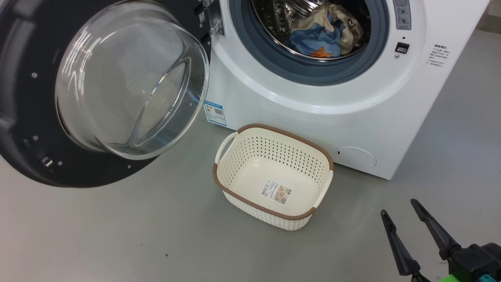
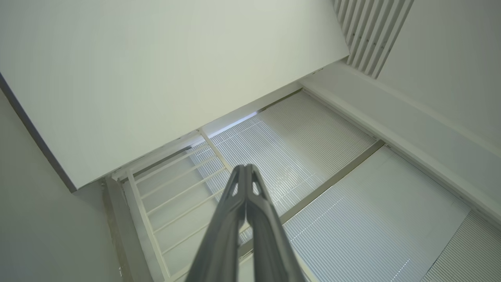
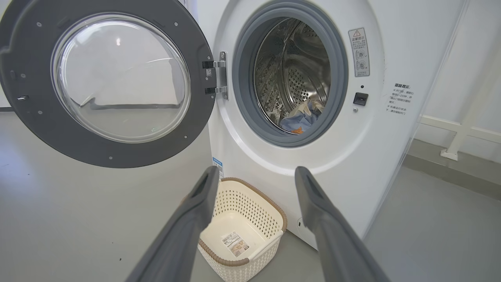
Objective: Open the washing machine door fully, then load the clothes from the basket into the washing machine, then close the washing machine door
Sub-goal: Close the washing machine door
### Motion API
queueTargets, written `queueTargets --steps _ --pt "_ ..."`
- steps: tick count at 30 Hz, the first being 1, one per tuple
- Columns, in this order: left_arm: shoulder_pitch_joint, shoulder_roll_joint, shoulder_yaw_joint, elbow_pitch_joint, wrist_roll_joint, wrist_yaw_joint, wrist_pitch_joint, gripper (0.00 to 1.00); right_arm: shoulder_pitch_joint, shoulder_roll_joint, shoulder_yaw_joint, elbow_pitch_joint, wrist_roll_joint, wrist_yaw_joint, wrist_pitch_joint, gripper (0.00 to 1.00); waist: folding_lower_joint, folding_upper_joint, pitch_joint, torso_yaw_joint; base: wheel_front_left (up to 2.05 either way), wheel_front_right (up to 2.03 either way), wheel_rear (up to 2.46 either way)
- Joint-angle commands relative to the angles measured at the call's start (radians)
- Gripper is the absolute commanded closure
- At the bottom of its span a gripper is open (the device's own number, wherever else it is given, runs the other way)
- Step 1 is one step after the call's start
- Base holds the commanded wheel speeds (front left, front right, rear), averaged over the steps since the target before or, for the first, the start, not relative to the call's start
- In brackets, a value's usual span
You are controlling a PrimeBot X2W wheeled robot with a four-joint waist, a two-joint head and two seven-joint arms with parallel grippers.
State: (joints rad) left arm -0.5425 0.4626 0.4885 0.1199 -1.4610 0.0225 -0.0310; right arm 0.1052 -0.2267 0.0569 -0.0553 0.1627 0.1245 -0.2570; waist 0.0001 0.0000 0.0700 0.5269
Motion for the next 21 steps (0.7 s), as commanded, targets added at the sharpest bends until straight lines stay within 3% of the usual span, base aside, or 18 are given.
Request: queueTargets --steps 1,6,10,21 --pt "-0.076 0.083 0.021 0.071 -0.024 0.019 0.026 1.0 0.002 -0.018 0.021 -0.031 -0.009 0.006 -0.005 0.0 -0.0001 0.0 0.002 -0.001 0.0 0.0 0.0" --pt "-0.165 0.112 0.012 0.292 -0.069 0.062 0.079 1.0 0.024 -0.018 0.004 -0.049 -0.014 0.006 -0.005 0.0 -0.0001 0.0 0.016 -0.003 0.0 0.0 0.0" --pt "-0.192 0.128 -0.008 0.407 -0.076 0.066 0.121 1.0 0.043 -0.022 -0.008 -0.066 -0.018 0.006 -0.005 0.0 -0.0001 0.0 0.035 -0.011 0.0 0.0 0.0" --pt "-0.194 0.165 -0.067 0.514 -0.078 0.058 0.259 1.0 0.047 -0.086 -0.033 -0.112 -0.014 0.006 -0.005 0.0 -0.0001 0.0 0.124 -0.043 0.0 0.0 0.0"
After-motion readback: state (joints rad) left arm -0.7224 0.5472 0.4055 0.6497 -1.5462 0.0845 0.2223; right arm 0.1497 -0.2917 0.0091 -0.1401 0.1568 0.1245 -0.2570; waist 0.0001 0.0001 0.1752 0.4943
